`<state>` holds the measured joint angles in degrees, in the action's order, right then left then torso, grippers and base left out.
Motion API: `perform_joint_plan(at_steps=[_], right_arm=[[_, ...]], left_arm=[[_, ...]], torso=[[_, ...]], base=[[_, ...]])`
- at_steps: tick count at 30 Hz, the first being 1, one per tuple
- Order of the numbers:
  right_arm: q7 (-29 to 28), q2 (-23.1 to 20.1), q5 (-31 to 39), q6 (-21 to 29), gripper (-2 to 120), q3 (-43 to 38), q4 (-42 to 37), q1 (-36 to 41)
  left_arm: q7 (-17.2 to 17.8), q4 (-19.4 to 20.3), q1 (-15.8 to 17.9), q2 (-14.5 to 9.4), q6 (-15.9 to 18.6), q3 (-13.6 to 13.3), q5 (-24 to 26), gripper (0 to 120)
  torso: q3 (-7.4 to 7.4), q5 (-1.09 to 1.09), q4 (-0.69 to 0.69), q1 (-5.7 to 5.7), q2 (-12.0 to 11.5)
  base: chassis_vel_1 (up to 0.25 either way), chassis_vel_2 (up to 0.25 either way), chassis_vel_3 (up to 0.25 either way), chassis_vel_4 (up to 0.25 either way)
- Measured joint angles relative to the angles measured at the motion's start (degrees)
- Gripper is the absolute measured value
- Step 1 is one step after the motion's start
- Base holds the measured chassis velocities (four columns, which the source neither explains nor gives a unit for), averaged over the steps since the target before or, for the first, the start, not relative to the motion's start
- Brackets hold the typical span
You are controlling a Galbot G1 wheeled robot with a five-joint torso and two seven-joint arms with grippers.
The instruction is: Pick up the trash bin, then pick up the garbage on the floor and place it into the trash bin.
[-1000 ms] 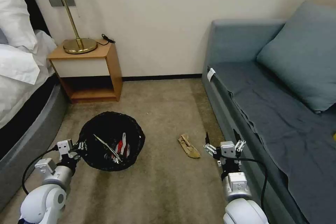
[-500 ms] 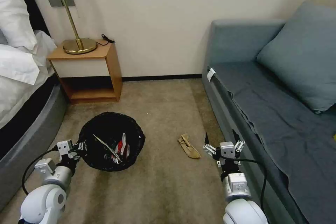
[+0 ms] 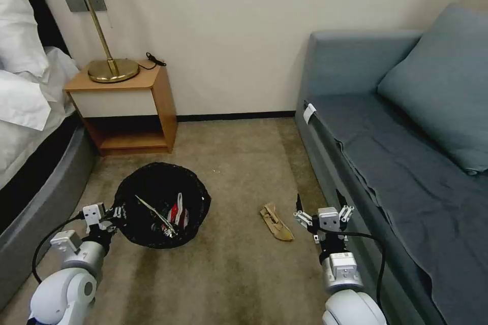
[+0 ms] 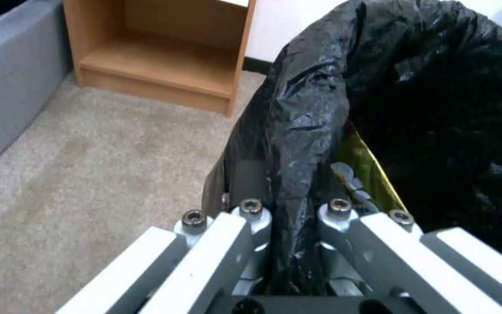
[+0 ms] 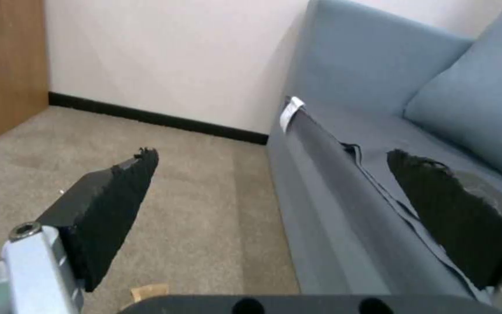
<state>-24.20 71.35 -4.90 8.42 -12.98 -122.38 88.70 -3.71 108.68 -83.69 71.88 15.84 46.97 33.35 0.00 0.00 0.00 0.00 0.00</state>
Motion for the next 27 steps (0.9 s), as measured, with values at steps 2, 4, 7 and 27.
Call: perform_joint_plan(at_steps=[2,4,7,27], right_arm=[[0.17,-0.01,-0.01,-0.09,100,0.17,0.22,-0.05],[0.23,-0.04,0.03,-0.10,100,0.32,0.28,-0.19],[0.29,-0.14,0.27,-0.10,100,0.64,0.64,-0.66],[-0.17,-3.12,4.84,1.53,100,4.66,5.19,-6.66]], left_arm=[[0.00,-0.03,0.04,0.03,-0.01,0.04,0.01,4],[0.00,-0.04,0.05,0.04,-0.01,0.05,0.03,4],[0.01,-0.13,0.13,0.07,-0.02,0.12,0.06,4],[0.09,-0.88,0.86,-0.09,-0.02,0.28,0.34,4]], torso=[[0.00,0.00,0.00,0.00,0.00],[0.00,0.00,0.00,0.00,0.00],[0.00,-0.01,0.01,0.00,0.00],[0.00,0.00,0.00,0.00,0.00]], base=[[-0.060,0.053,0.044,-0.063],[-0.065,0.071,0.025,-0.058],[-0.046,0.055,0.040,-0.061],[-0.046,0.050,0.043,-0.042]])
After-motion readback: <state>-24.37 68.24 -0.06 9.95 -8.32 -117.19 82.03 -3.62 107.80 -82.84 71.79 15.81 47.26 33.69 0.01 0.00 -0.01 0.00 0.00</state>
